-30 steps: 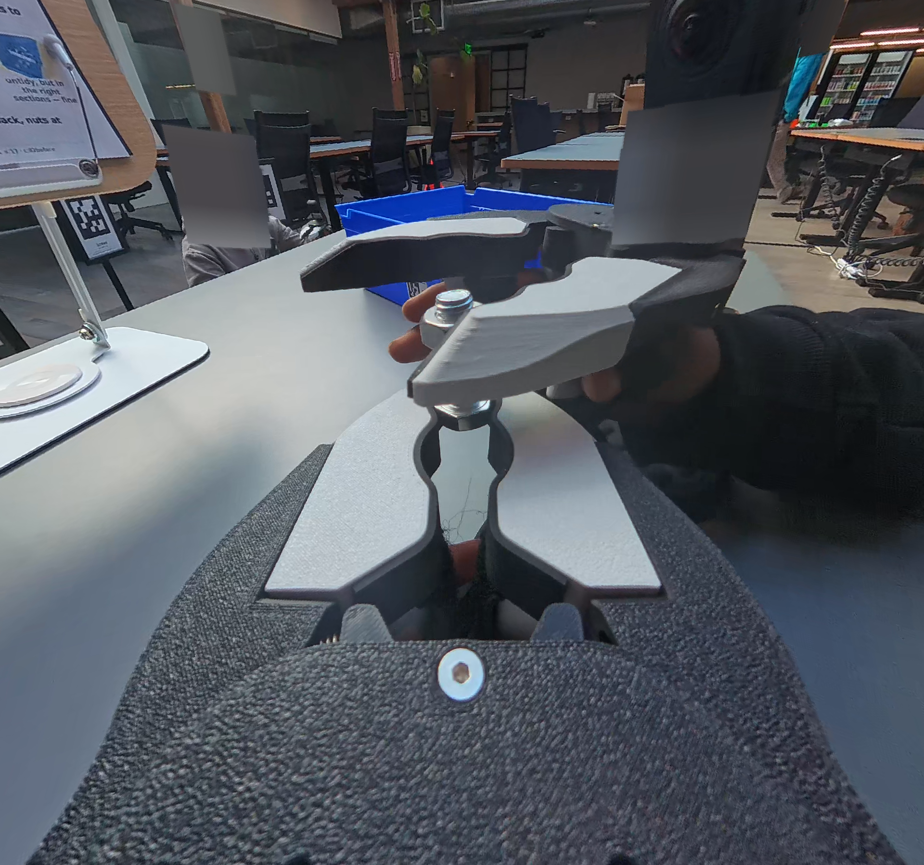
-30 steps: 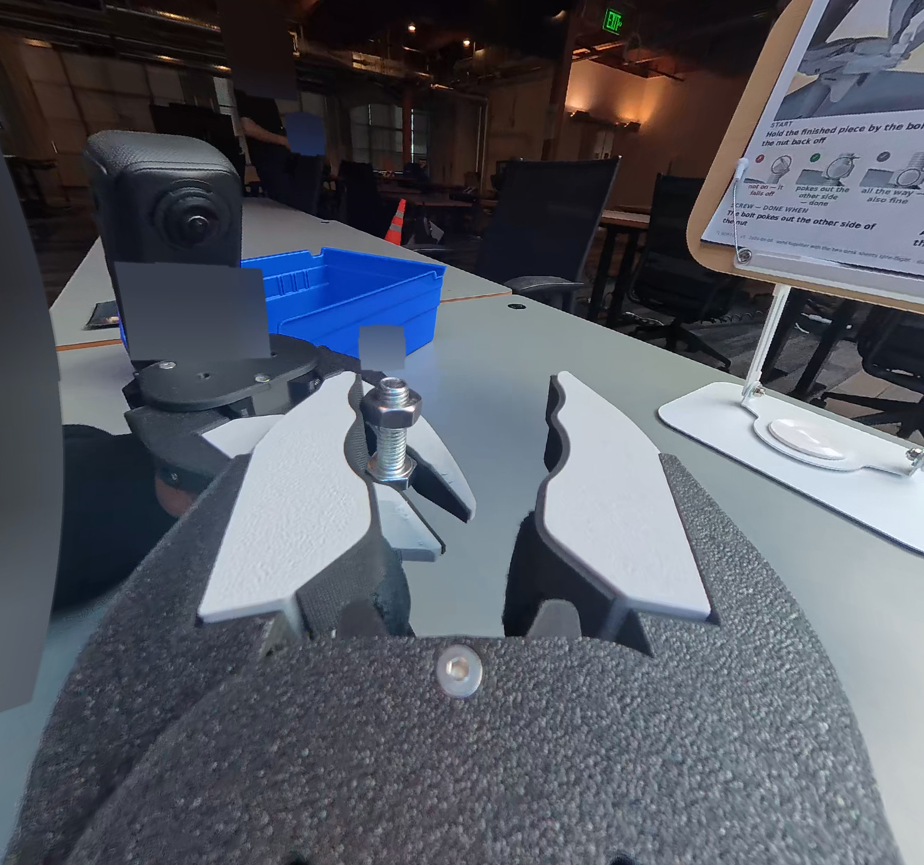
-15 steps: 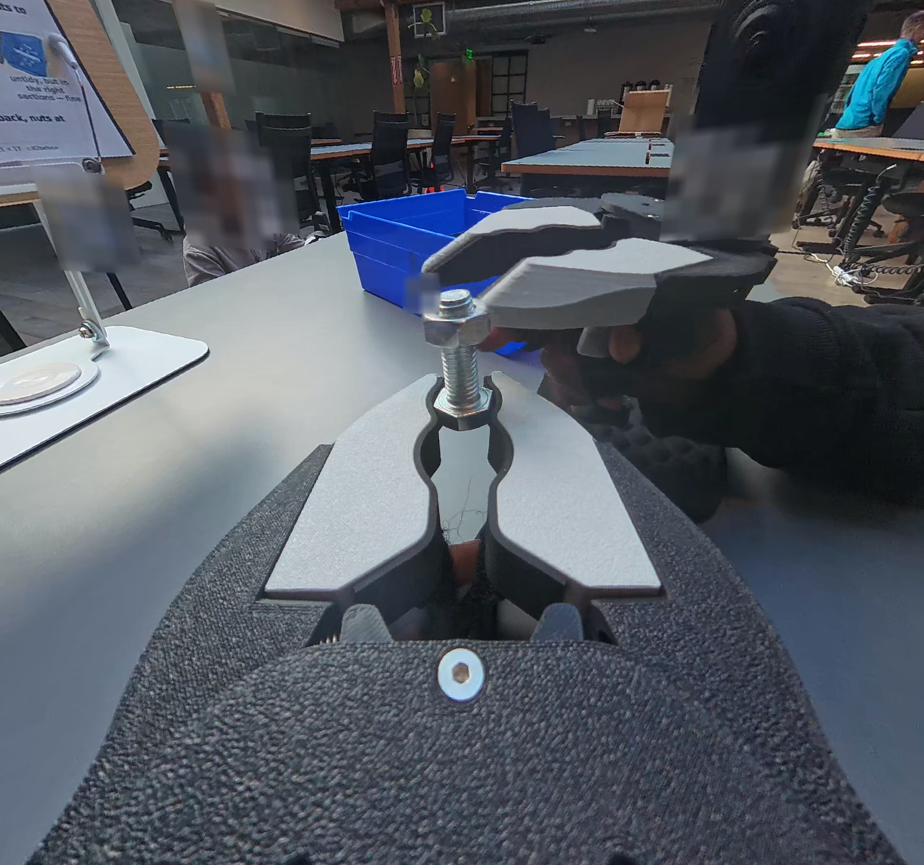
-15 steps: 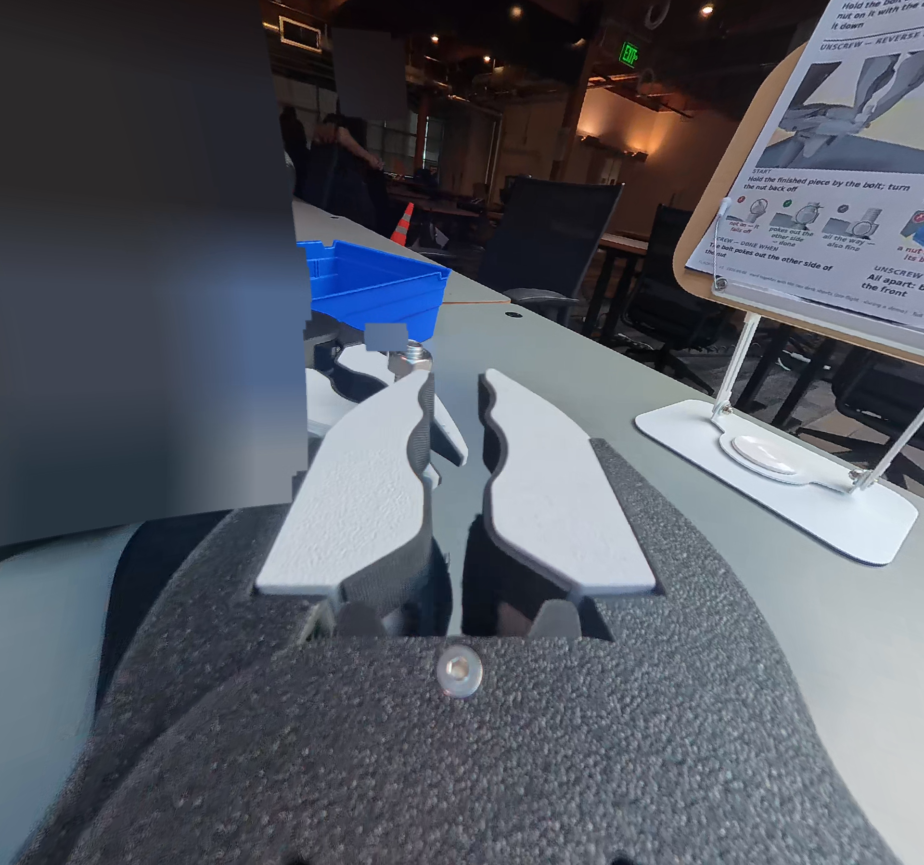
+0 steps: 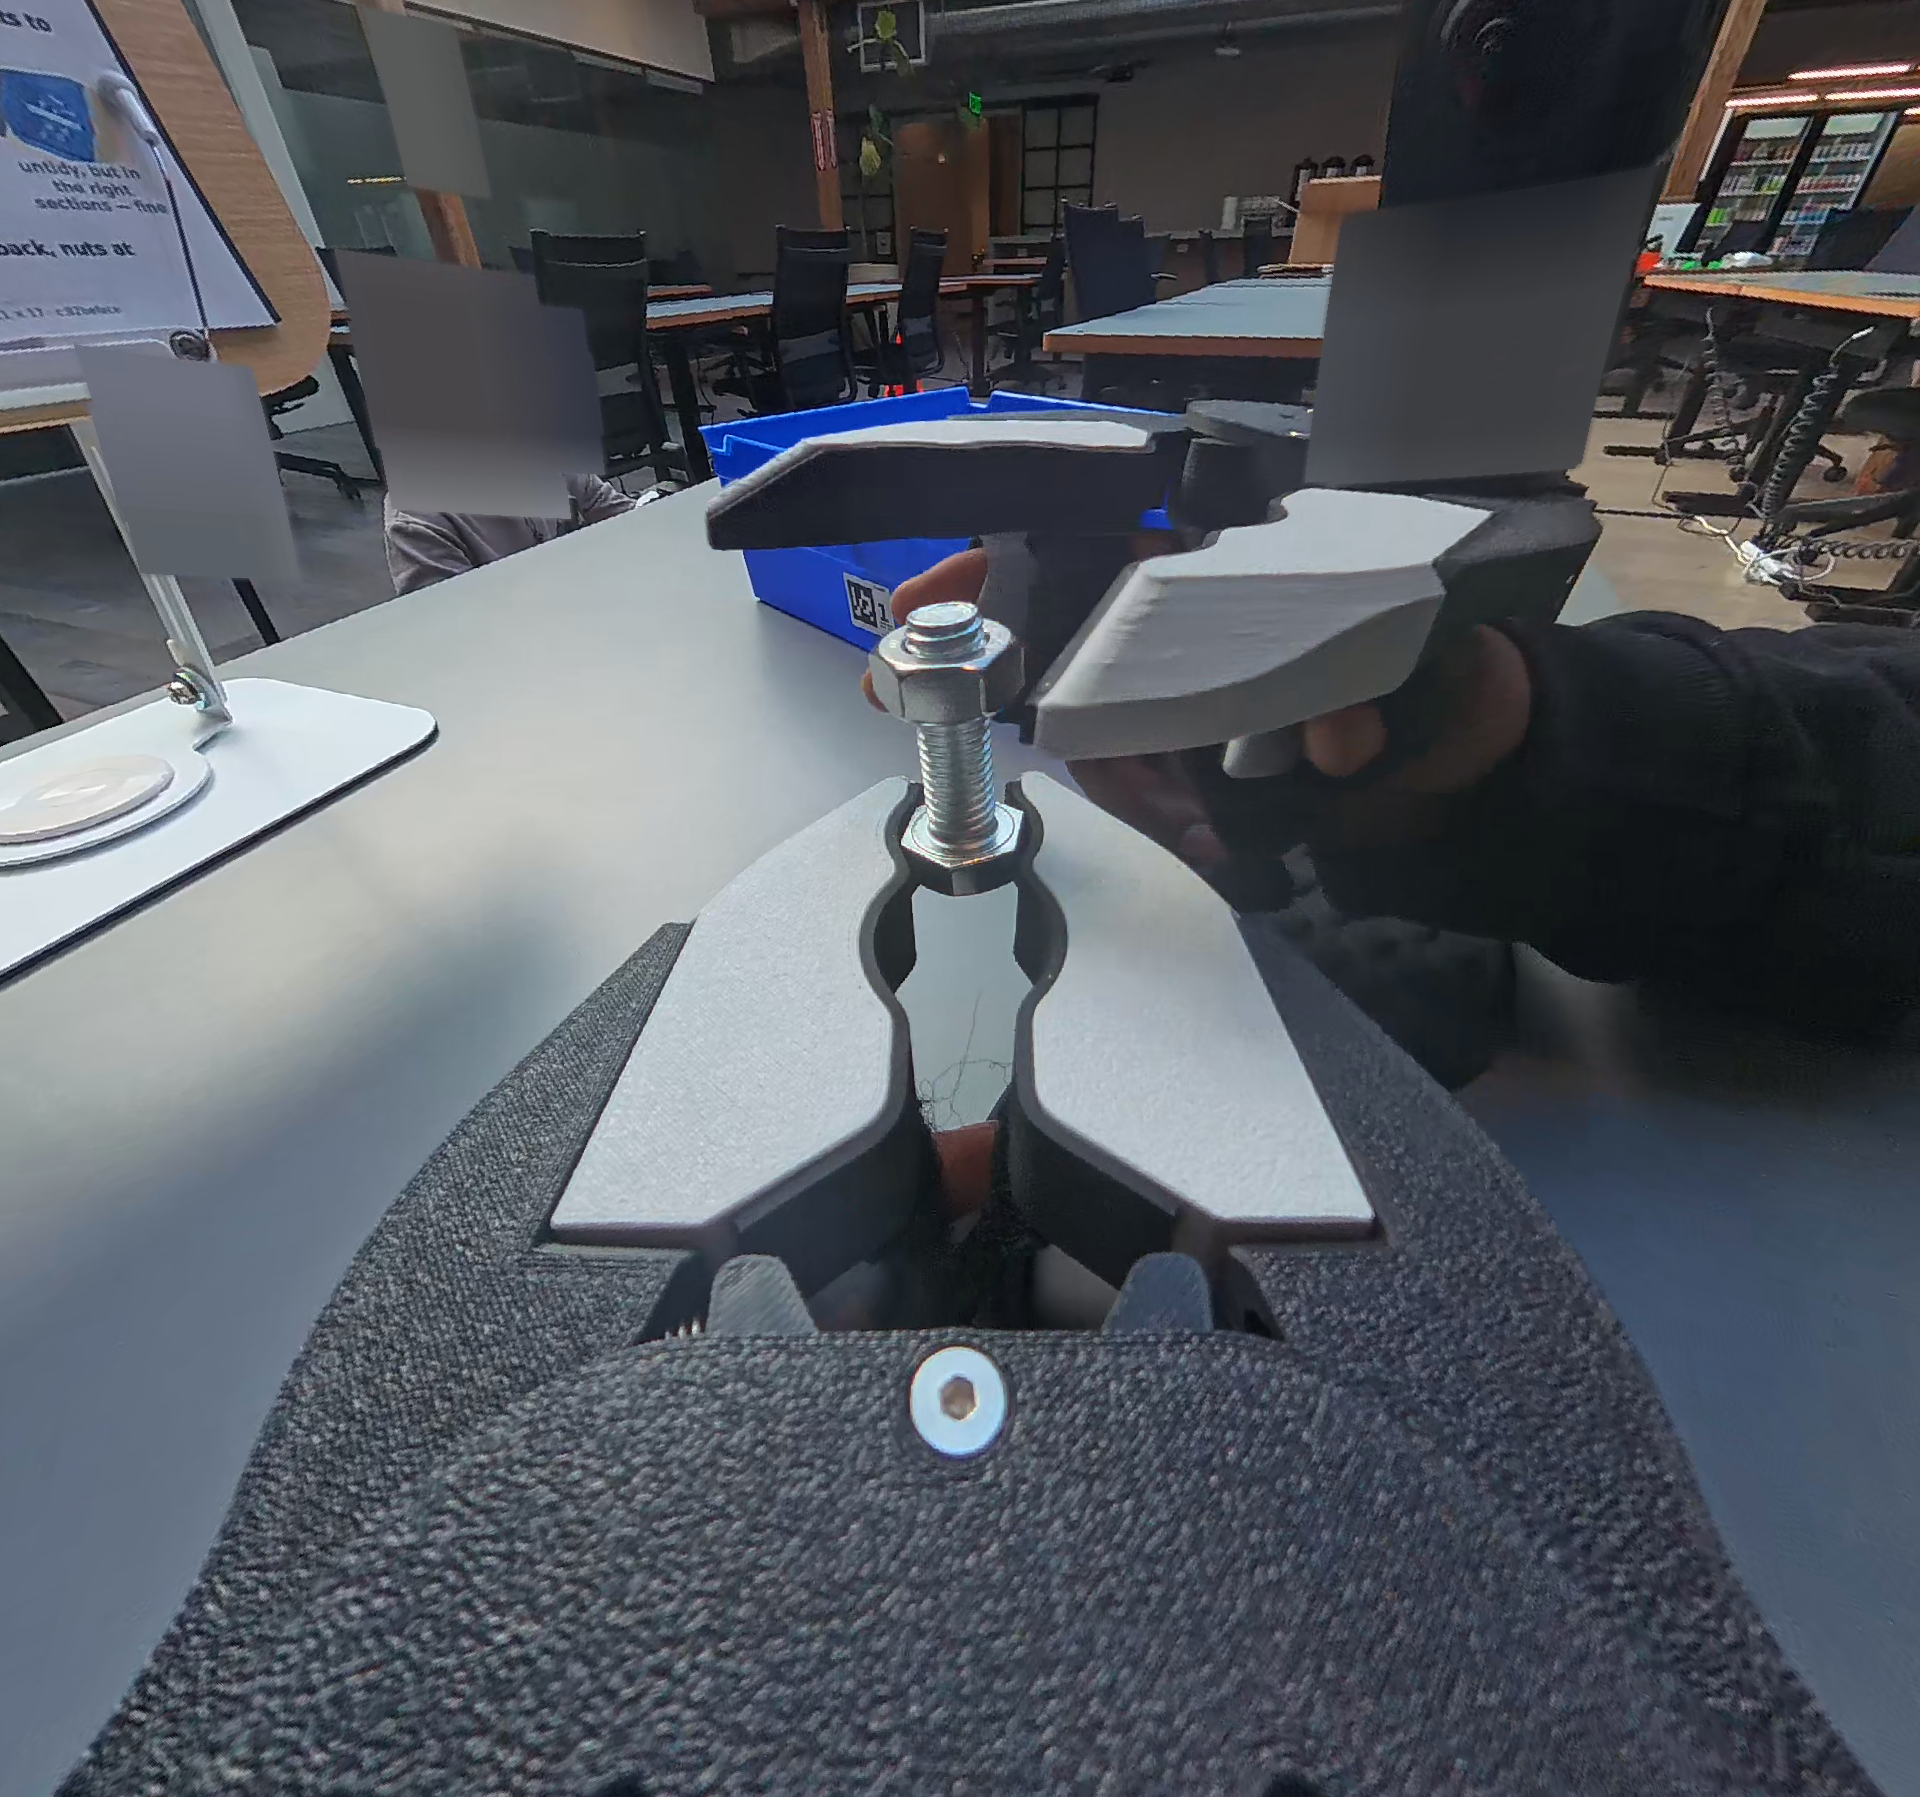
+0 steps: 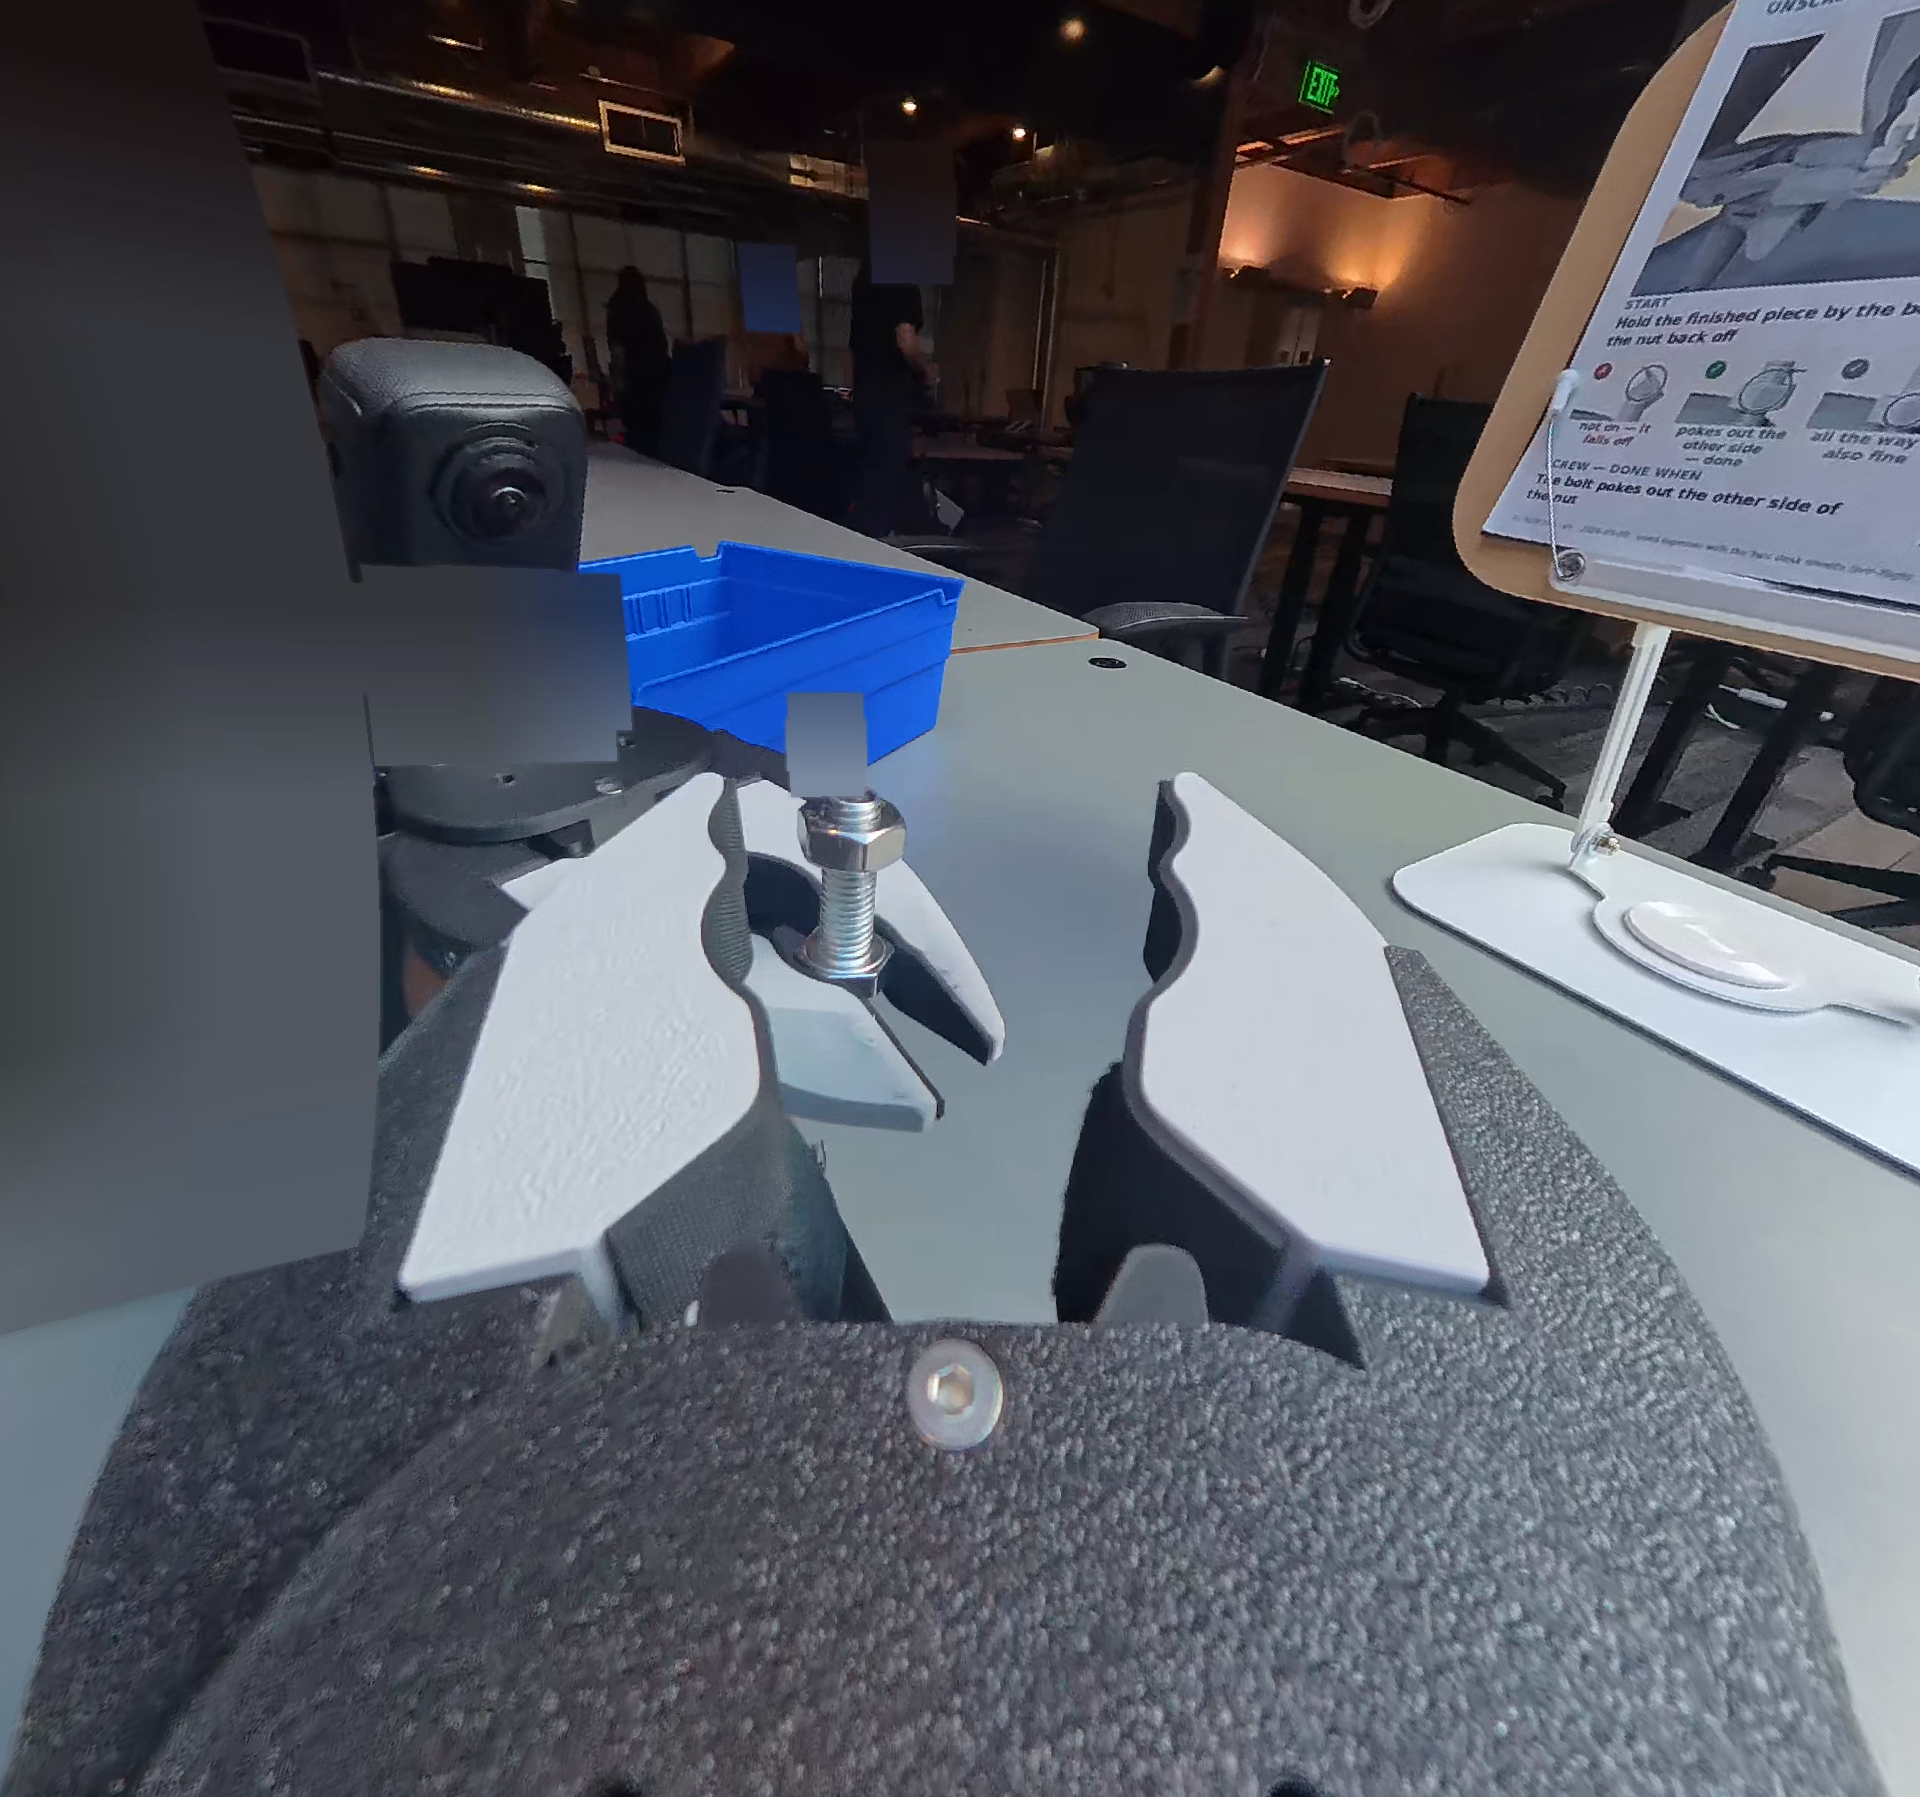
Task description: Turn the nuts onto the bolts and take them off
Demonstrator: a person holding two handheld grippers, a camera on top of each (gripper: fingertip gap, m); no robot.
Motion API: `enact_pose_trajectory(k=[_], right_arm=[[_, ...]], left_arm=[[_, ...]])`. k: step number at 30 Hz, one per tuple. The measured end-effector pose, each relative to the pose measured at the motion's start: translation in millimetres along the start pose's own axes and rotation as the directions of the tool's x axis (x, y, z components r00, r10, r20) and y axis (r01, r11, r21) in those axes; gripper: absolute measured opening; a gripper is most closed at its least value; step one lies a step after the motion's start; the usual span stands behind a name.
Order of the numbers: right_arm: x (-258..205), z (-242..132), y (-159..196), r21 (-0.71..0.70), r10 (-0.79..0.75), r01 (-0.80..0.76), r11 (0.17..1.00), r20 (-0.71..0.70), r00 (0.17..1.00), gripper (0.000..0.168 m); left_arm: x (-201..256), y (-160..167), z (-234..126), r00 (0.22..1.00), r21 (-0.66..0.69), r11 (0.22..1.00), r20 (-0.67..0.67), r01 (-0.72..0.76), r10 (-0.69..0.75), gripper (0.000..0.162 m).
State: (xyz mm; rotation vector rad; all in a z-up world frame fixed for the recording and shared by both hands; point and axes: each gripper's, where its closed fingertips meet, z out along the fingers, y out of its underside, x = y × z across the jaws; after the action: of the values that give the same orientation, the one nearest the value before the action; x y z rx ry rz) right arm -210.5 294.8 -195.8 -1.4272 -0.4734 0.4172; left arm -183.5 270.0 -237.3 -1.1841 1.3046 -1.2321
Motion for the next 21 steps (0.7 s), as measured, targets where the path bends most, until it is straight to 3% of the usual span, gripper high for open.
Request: enact_pose_trajectory(k=[8,21], right_arm=[[4.1,13.2,6.3,-0.034,-0.015,0.013,0.999,-0.036,0.999,0.073],[5.7,-17.0,2.4,-0.021,-0.053,0.053,0.998,-0.041,0.998,0.052]], left_arm=[[0.7,0.1,0.1,1.0,-0.002,1.0,-0.002,-0.003,0.003,0.014],[-0.3,0.2,-0.1,1.0,-0.001,1.0,0.002,0.004,-0.004,0.014]])
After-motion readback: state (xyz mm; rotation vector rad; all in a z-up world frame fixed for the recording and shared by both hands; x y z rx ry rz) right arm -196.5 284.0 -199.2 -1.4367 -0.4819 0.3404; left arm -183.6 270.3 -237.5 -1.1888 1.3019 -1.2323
